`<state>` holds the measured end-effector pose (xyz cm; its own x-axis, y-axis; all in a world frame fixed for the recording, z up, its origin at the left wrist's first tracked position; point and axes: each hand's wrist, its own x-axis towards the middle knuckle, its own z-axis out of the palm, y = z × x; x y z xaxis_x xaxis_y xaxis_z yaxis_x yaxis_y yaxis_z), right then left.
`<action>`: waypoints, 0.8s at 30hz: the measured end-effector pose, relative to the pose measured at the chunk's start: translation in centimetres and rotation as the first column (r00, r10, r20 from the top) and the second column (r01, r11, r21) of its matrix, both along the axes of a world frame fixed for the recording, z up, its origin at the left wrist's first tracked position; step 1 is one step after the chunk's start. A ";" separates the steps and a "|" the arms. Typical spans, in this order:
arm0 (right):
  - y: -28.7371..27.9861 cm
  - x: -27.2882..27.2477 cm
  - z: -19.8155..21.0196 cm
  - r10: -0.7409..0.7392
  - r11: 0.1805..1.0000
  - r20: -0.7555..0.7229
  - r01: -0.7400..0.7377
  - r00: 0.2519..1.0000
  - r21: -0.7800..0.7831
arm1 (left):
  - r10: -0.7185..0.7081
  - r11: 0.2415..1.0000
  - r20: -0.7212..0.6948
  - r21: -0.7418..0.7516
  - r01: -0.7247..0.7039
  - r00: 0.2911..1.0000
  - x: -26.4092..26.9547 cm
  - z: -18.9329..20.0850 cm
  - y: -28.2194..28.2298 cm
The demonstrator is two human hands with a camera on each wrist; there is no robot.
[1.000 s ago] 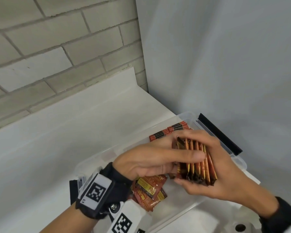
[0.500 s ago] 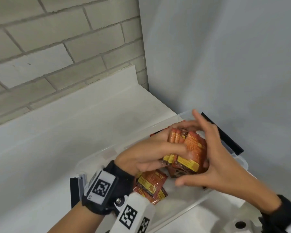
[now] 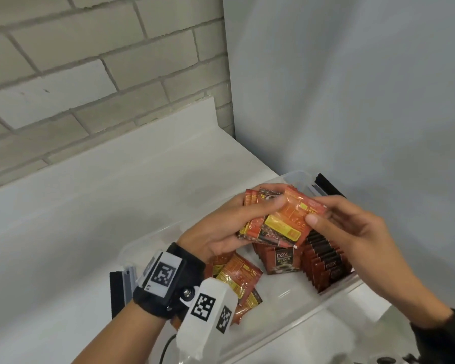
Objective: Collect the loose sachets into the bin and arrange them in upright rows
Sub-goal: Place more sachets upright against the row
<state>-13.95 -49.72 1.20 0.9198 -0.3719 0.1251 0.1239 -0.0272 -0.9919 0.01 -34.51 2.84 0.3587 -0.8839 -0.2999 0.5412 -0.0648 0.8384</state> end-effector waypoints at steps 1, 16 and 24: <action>0.0 0.0 0.0 -0.025 1.000 0.025 0.024 0.999 0.020 | 0.012 1.000 -0.030 -0.001 -0.012 0.999 0.2 -0.2 0.0; -0.3 -0.4 -1.0 0.093 0.989 0.148 -0.074 0.985 -0.129 | -0.068 0.997 -0.050 0.033 0.070 0.996 0.6 -0.5 0.2; -0.3 -0.3 -0.2 0.222 0.974 0.026 -0.223 0.975 0.047 | 0.072 0.990 -0.058 -0.115 -0.078 0.996 0.7 -0.8 -0.1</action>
<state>-14.27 -49.98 1.04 0.9776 -0.1644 0.1316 0.1418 0.0522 -0.9885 0.70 -34.57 2.08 0.4117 -0.8851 -0.2170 0.5853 0.0743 0.8074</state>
